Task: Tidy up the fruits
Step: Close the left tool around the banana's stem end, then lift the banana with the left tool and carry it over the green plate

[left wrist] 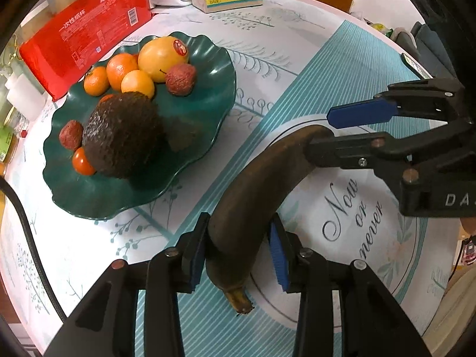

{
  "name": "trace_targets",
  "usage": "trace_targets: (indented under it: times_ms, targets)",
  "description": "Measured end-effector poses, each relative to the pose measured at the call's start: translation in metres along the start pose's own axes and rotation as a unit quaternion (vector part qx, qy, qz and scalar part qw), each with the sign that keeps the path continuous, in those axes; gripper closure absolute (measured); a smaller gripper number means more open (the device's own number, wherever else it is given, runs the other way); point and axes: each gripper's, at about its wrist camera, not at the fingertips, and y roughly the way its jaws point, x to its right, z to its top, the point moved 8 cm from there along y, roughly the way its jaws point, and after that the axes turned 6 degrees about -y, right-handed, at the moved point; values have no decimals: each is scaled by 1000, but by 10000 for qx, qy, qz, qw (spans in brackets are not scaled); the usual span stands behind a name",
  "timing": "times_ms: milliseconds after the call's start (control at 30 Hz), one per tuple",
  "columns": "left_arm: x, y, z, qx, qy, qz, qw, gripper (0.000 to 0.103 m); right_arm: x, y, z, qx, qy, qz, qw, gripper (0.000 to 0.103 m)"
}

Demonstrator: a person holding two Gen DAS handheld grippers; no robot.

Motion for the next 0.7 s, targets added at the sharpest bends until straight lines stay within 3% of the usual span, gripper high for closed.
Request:
trace_targets:
  times_ms: [200,367,700]
  targets:
    - [9,-1,3,62,-310,-157,9994,71,3,-4,3,73,76,22,9999,58]
    - [14,-18,3,336,-559,-147,9978,72,4,-16,11,233,103,56,9997,58]
    - [-19,-61,7,810,-1409,108,9867,72,1,-60,38,776,198,270,9964,58]
